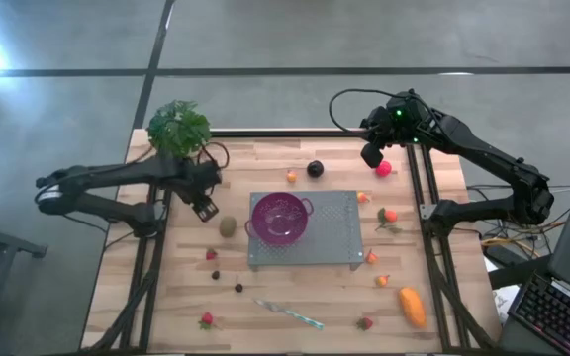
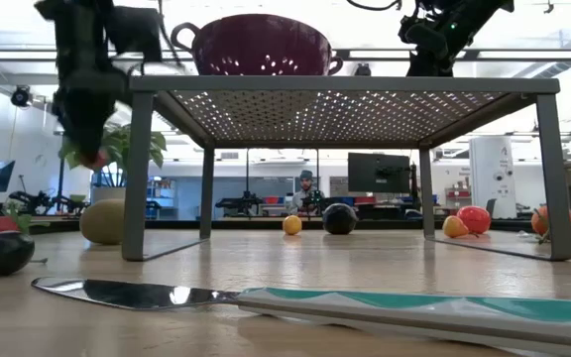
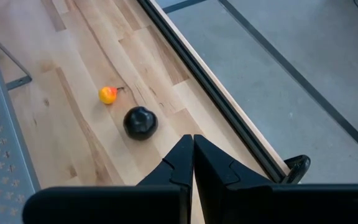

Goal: Pick & Place Fruit
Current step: Put the strawberry into the purple strainer bowl

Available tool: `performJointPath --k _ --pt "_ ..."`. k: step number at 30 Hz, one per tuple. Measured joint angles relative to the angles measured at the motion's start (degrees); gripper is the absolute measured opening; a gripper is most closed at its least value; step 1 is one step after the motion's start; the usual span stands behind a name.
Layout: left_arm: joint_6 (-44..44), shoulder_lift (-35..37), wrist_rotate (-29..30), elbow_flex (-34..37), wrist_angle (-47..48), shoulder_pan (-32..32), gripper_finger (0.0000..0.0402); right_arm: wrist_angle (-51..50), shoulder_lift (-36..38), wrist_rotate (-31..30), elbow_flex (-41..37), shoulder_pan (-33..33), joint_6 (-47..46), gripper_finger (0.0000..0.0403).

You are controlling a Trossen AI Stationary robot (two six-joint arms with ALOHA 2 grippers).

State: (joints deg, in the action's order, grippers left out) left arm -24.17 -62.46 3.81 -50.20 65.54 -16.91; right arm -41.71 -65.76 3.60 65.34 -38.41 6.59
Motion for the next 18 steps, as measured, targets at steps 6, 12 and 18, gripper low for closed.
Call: performJointPath --k 6,12,18 --pt "0.0 3.1 -0.3 -7.8 0.1 0.2 0.0149 0.0 0.0 0.0 0.0 0.0 -0.1 0.0008" --pt "2.4 4.0 -4.0 -15.4 -0.3 1.1 0.0149 0.0 0.0 0.0 0.0 0.0 0.1 0.0008" --pt "5.2 2.9 -8.2 -21.1 -8.2 4.1 0.0149 0.0 0.0 0.0 0.0 0.0 0.1 0.0008"
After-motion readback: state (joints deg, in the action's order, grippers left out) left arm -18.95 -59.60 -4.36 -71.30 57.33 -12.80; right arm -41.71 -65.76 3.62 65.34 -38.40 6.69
